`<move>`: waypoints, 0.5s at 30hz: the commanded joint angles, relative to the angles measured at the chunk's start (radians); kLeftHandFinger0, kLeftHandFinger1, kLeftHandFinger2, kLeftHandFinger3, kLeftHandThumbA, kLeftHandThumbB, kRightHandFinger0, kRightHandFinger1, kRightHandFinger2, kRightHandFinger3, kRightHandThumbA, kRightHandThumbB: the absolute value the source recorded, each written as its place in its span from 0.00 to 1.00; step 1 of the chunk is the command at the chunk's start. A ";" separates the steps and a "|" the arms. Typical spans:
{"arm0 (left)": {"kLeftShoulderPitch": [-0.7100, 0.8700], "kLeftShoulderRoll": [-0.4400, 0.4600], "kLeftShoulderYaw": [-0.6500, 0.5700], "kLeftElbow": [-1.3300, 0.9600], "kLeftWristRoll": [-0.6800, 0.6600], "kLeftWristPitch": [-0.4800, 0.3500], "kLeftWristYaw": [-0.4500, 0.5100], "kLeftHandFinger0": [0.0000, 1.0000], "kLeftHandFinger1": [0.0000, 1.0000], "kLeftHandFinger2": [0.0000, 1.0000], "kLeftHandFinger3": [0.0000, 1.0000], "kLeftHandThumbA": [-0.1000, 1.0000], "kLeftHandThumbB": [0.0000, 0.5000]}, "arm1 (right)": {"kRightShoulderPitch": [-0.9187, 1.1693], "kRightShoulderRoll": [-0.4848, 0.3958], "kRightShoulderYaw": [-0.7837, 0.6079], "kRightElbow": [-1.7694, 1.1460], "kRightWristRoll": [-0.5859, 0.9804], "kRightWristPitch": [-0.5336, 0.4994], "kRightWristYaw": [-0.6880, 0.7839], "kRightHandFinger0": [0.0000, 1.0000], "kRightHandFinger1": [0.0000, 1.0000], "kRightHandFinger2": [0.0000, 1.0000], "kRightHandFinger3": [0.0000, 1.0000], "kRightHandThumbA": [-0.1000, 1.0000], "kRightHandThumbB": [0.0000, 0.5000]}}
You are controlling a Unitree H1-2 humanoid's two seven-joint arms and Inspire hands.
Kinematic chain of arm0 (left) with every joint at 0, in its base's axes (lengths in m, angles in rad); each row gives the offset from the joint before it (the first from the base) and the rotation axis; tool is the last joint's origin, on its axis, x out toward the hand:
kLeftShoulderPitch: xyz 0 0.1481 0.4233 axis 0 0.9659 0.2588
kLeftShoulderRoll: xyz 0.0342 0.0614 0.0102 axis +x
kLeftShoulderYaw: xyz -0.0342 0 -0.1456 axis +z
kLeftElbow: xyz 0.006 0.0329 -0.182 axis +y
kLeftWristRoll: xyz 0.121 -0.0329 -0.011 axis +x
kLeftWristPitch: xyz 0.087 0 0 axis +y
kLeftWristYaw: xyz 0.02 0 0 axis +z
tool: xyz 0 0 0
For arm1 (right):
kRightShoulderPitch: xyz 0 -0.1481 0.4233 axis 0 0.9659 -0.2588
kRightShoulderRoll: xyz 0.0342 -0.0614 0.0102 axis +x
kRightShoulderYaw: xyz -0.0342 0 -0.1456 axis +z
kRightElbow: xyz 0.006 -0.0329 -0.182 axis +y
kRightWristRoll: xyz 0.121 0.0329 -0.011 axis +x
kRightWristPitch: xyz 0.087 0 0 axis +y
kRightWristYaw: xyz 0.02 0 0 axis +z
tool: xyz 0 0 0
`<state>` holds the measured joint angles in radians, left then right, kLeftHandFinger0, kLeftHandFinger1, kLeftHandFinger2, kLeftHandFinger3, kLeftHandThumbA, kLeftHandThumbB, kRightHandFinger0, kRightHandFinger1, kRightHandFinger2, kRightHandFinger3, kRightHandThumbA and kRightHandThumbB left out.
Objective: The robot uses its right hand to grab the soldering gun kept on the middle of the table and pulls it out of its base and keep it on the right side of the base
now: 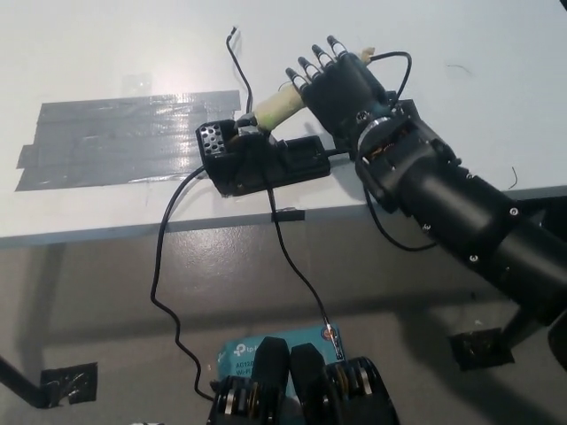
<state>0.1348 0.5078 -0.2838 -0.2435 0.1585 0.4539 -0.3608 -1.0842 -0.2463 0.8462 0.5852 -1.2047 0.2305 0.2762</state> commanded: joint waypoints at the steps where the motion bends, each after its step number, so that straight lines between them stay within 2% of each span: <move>1: 0.000 0.023 -0.008 -0.015 0.027 0.001 -0.017 0.66 0.71 0.70 0.67 0.29 0.29 | 0.014 -0.007 0.001 0.042 -0.055 0.006 -0.127 0.83 1.00 1.00 1.00 0.54 0.49; 2: -0.003 0.023 -0.010 -0.021 0.035 0.014 -0.016 0.66 0.71 0.70 0.67 0.29 0.29 | 0.012 -0.004 -0.004 0.047 -0.049 -0.007 -0.156 0.57 0.65 0.81 1.00 0.44 0.39; 3: -0.009 0.020 -0.008 -0.021 0.039 0.016 -0.018 0.65 0.71 0.70 0.67 0.28 0.31 | 0.011 0.004 -0.026 0.054 -0.022 -0.018 -0.177 0.19 0.21 0.39 1.00 0.18 0.34; 4: -0.011 0.016 -0.006 -0.022 0.047 0.016 -0.022 0.64 0.71 0.70 0.67 0.27 0.29 | 0.016 0.015 -0.060 0.062 0.017 -0.036 -0.229 0.01 0.02 0.15 1.00 0.02 0.33; 5: -0.013 0.016 -0.008 -0.022 0.052 0.016 -0.025 0.64 0.71 0.71 0.68 0.26 0.30 | 0.018 0.016 -0.064 0.068 0.015 -0.047 -0.273 0.00 0.00 0.09 1.00 0.01 0.34; 6: -0.014 0.019 -0.010 -0.023 0.052 0.016 -0.028 0.65 0.73 0.72 0.68 0.26 0.28 | 0.020 0.012 -0.064 0.083 0.006 -0.082 -0.377 0.00 0.00 0.01 1.00 0.04 0.45; 7: -0.012 0.022 -0.012 -0.024 0.052 0.016 -0.029 0.67 0.73 0.72 0.69 0.27 0.29 | 0.017 0.009 -0.056 0.099 -0.008 -0.100 -0.420 0.00 0.00 0.01 1.00 0.11 0.45; 8: -0.009 0.023 -0.011 -0.023 0.048 0.016 -0.030 0.68 0.74 0.72 0.69 0.27 0.29 | 0.012 0.013 -0.043 0.115 -0.028 -0.090 -0.439 0.00 0.00 0.02 0.53 0.15 0.51; 9: -0.008 0.023 -0.009 -0.023 0.049 0.016 -0.032 0.69 0.74 0.72 0.69 0.28 0.31 | 0.008 0.014 -0.035 0.129 -0.039 -0.091 -0.463 0.00 0.00 0.03 0.43 0.15 0.57; 10: -0.007 0.023 -0.008 -0.025 0.050 0.016 -0.033 0.69 0.74 0.71 0.68 0.29 0.31 | 0.007 0.015 -0.032 0.138 -0.045 -0.090 -0.483 0.00 0.00 0.04 0.31 0.15 0.58; 11: -0.007 0.024 -0.009 -0.026 0.050 0.016 -0.034 0.69 0.74 0.70 0.68 0.30 0.30 | 0.007 0.017 -0.031 0.145 -0.048 -0.087 -0.498 0.00 0.00 0.04 0.29 0.15 0.58; 12: -0.006 0.021 -0.006 -0.025 0.051 0.016 -0.036 0.69 0.74 0.70 0.68 0.30 0.29 | 0.006 0.018 -0.028 0.153 -0.054 -0.086 -0.517 0.00 0.00 0.04 0.34 0.14 0.56; 14: -0.008 0.023 -0.010 -0.020 0.053 0.016 -0.034 0.70 0.75 0.72 0.68 0.30 0.32 | 0.006 0.013 -0.025 0.153 -0.054 -0.101 -0.531 0.00 0.00 0.07 0.36 0.14 0.54; 15: -0.008 0.020 -0.009 -0.016 0.056 0.016 -0.033 0.69 0.76 0.73 0.65 0.31 0.35 | 0.007 0.004 -0.020 0.142 -0.055 -0.115 -0.527 0.00 0.00 0.15 0.31 0.13 0.47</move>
<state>0.1278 0.5074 -0.2904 -0.2434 0.1869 0.4560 -0.3756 -1.0628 -0.2261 0.8175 0.7023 -1.2363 0.1776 -0.0678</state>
